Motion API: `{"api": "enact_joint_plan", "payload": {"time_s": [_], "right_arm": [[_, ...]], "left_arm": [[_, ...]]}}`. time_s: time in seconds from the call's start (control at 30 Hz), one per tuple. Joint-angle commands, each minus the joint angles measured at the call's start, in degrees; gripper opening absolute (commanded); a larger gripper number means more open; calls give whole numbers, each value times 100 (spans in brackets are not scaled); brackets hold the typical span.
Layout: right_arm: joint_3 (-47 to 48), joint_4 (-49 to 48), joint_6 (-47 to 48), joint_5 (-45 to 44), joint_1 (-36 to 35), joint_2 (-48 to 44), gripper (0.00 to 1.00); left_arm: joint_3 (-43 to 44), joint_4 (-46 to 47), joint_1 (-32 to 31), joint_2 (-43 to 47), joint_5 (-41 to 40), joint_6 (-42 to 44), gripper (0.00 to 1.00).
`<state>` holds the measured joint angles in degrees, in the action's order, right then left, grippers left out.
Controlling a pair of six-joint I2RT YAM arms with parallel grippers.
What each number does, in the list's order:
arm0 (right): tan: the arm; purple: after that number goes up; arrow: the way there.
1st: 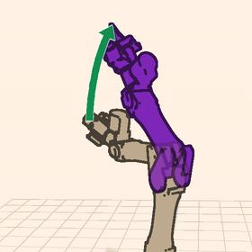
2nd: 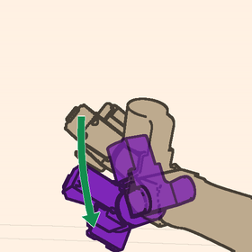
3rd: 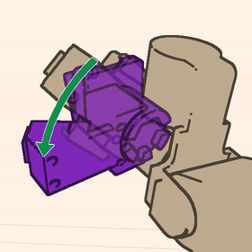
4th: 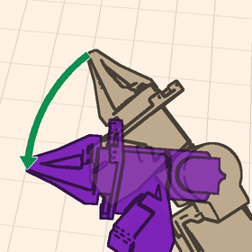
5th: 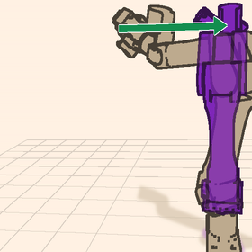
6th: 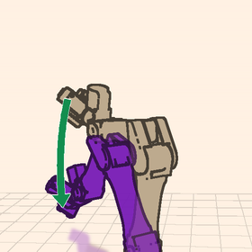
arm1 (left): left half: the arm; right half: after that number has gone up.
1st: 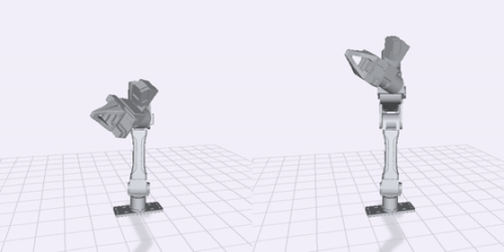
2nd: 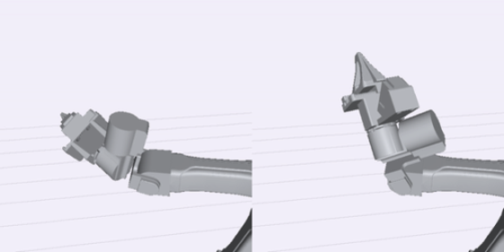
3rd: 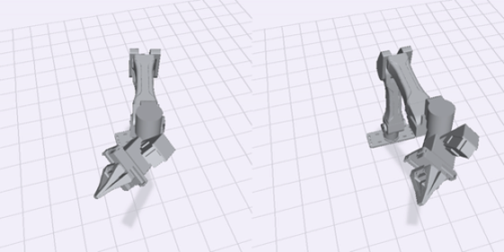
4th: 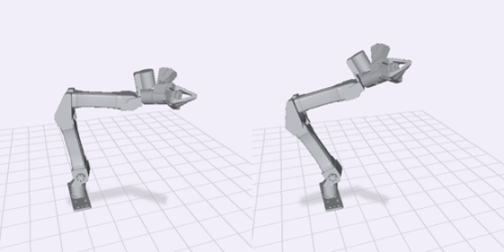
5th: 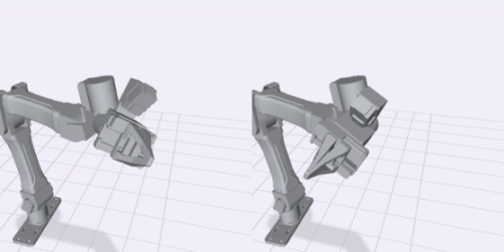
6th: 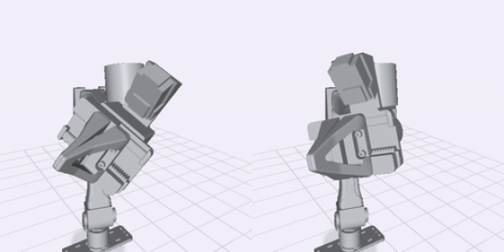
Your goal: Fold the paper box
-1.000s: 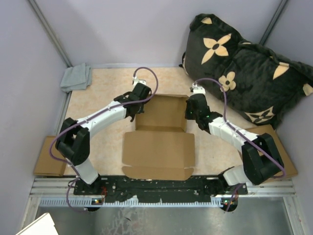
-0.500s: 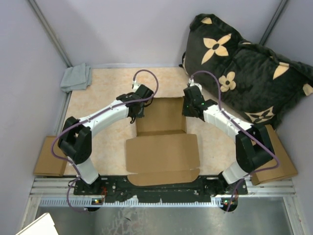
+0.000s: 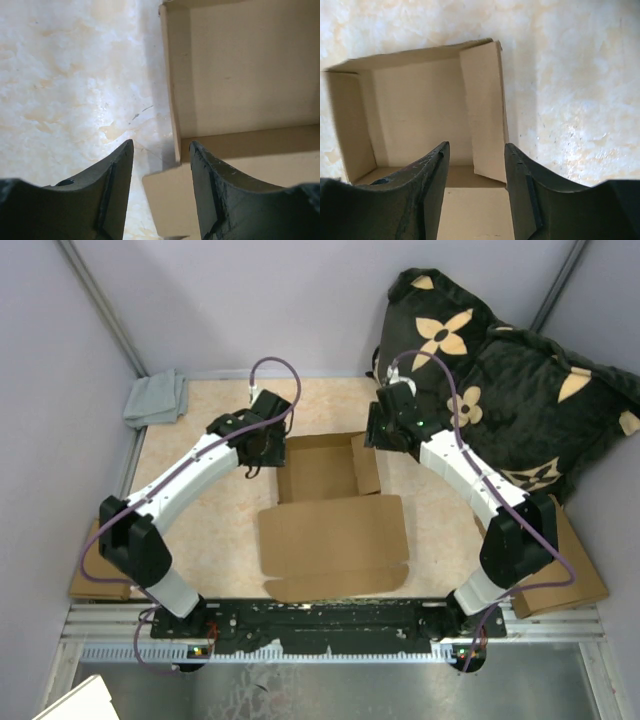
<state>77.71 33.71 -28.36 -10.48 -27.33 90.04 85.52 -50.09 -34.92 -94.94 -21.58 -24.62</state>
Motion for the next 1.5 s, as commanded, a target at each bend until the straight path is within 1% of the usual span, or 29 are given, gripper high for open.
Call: {"api": "enact_joint_plan", "payload": {"time_s": [0.0, 0.13, 0.17, 0.2, 0.27, 0.3, 0.4, 0.5, 0.63, 0.77, 0.83, 1.07, 1.17, 1.37, 1.43, 1.47], "right_arm": [[336, 107, 384, 226, 319, 62, 50], [127, -209, 370, 820, 770, 380, 52], [155, -294, 383, 989, 896, 414, 53], [255, -348, 427, 1168, 958, 657, 53], [767, -95, 663, 1663, 1017, 1123, 53], [1145, 293, 847, 1845, 1015, 1438, 53], [1993, 1015, 1059, 2015, 991, 2217, 53], [2157, 1163, 1099, 1876, 895, 2505, 53], [1852, 985, 1026, 1622, 755, 2577, 54], [1812, 982, 1040, 1448, 652, 2763, 52], [1932, 1142, 1128, 1310, 562, 2902, 50], [1937, 1574, 1245, 493, 306, 3127, 31], [1819, 1608, 1239, 234, 275, 3123, 25], [1743, 1739, 1185, -356, 197, 3067, 21], [1763, 1827, 1161, -519, 180, 3081, 22], [1765, 1860, 1131, -574, 178, 3081, 25]], "left_arm": [[-253, -56, 59, 580, -59, 85, 55], [-404, -70, 69, 692, 164, -100, 55], [-438, -39, 71, 740, 214, -138, 55], [-482, 26, 73, 806, 255, -151, 55], [-566, 187, 70, 960, 350, -166, 54], [-623, 279, 72, 1045, 382, -160, 54], [-871, 517, 73, 1259, 443, -123, 54], [-1147, 803, 89, 1285, 469, -105, 54], [-1397, 1010, 133, 1068, 561, -163, 53], [-1487, 1129, 134, 906, 725, -170, 52], [-1523, 1160, 134, 873, 767, -121, 52], [-1682, 1216, 136, 919, 837, 43, 51], [-1785, 1308, 134, 924, 932, 45, 51], [-1848, 1410, 134, 835, 1204, 76, 50], [-1846, 1436, 134, 807, 1277, 109, 50], [-1847, 1455, 134, 794, 1314, 129, 50]]}}
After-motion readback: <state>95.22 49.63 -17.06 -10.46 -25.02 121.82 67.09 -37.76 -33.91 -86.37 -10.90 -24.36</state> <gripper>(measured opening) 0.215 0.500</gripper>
